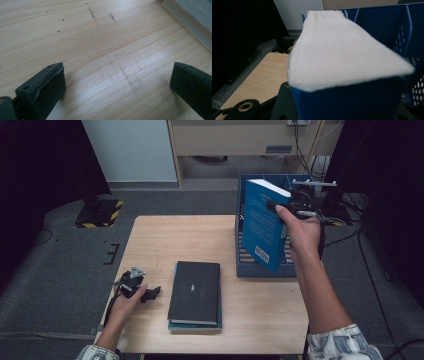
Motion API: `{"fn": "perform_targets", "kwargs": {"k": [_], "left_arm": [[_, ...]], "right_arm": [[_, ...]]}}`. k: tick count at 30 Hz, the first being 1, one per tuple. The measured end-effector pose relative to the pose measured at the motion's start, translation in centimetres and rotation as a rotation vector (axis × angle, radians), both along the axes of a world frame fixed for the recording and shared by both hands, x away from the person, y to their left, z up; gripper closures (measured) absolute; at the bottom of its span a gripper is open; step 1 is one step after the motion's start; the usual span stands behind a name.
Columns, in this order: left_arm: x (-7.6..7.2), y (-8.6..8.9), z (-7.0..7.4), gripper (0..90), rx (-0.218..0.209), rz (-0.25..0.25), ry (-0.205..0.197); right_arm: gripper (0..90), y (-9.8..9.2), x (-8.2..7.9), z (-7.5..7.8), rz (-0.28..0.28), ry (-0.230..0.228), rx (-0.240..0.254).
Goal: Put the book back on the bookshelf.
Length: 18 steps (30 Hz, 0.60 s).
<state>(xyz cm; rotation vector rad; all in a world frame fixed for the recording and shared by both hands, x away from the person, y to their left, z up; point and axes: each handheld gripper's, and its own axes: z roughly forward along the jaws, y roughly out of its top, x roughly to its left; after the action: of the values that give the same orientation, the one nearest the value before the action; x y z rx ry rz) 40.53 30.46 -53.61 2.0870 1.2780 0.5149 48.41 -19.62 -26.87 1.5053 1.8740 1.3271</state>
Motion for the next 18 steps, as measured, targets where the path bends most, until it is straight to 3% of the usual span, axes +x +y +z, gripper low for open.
{"fn": "perform_targets", "kwargs": {"k": [4,9,18], "left_arm": [[0.0,0.0,0.0,0.0,-0.001,0.000,-0.003],[0.0,0.0,0.0,0.0,-0.003,-0.003,-0.005],[0.0,0.0,0.0,0.0,-0.003,-0.005,-0.004]], "right_arm": [[60.8,0.3,1.1,-0.6,-0.020,0.010,0.001],[60.8,0.7,1.8,-0.8,-0.034,-0.002,-0.019],[60.9,1.4,2.8,-1.4,-0.051,0.000,-0.014]]}}
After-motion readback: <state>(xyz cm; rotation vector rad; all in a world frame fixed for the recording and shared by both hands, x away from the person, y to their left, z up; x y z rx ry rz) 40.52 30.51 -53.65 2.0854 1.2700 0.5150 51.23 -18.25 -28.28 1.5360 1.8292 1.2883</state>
